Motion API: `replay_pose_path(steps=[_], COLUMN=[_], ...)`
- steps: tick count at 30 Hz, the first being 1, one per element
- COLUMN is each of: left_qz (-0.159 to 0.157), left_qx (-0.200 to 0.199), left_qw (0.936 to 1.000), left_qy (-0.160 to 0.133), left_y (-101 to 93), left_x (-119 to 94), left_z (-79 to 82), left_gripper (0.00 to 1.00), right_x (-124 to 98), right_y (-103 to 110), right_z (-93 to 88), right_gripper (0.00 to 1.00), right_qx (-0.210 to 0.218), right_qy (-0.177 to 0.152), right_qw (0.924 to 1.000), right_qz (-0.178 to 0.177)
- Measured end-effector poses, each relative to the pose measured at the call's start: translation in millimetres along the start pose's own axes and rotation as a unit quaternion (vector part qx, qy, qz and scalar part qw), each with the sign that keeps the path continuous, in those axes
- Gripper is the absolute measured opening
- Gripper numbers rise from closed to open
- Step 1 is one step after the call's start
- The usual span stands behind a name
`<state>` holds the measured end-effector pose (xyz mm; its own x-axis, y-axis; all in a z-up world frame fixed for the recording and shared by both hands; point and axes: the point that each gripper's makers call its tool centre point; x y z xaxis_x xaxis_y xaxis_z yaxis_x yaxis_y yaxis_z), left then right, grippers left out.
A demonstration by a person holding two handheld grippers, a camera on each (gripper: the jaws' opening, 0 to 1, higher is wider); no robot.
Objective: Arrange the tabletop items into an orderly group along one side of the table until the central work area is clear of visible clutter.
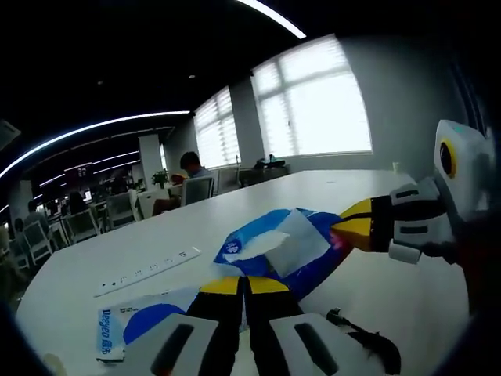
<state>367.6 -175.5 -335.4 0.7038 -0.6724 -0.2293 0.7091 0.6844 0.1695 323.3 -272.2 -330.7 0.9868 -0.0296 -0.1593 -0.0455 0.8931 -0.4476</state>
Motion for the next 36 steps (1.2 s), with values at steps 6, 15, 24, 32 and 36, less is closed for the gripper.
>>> replay_pose_path(steps=[6,15,24,32,36], left_qz=[-0.003,-0.007,-0.005,-0.005,-0.004], left_qx=[0.002,-0.004,-0.003,0.005,0.009], left_qw=[1.0000,0.9999,1.0000,0.9999,0.9998], left_qy=[0.001,0.006,0.007,0.014,0.016], left_y=[-10.3,-21.7,-27.9,-37.8,-40.1], left_x=[6,17,21,28,31], left_z=[1.7,-0.5,0.1,-3.8,-5.0], left_gripper=[0.00,0.00,0.00,0.00,0.00], right_x=[0,6,10,13,15], right_y=[-10,-21,-28,-32,-34], right_z=[-6.0,-15.2,-19.1,-32.5,-37.2], right_gripper=[0.00,0.00,0.00,0.00,0.00], right_qx=[-0.001,0.005,0.002,0.012,0.020], right_qy=[0.003,0.009,0.008,0.021,0.024], right_qw=[1.0000,0.9999,0.9999,0.9995,0.9993], right_qz=[0.001,0.006,0.012,0.019,0.021])
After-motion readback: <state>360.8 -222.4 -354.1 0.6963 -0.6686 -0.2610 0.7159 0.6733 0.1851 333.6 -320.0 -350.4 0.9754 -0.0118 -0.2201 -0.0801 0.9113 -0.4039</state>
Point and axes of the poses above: the point that each gripper's makers call its tool centre point, and the gripper's own axes: x roughly forward along the fingers, y roughly to its left, z roughly out of its top, and after that the axes turned 1 degree about y, right-handed
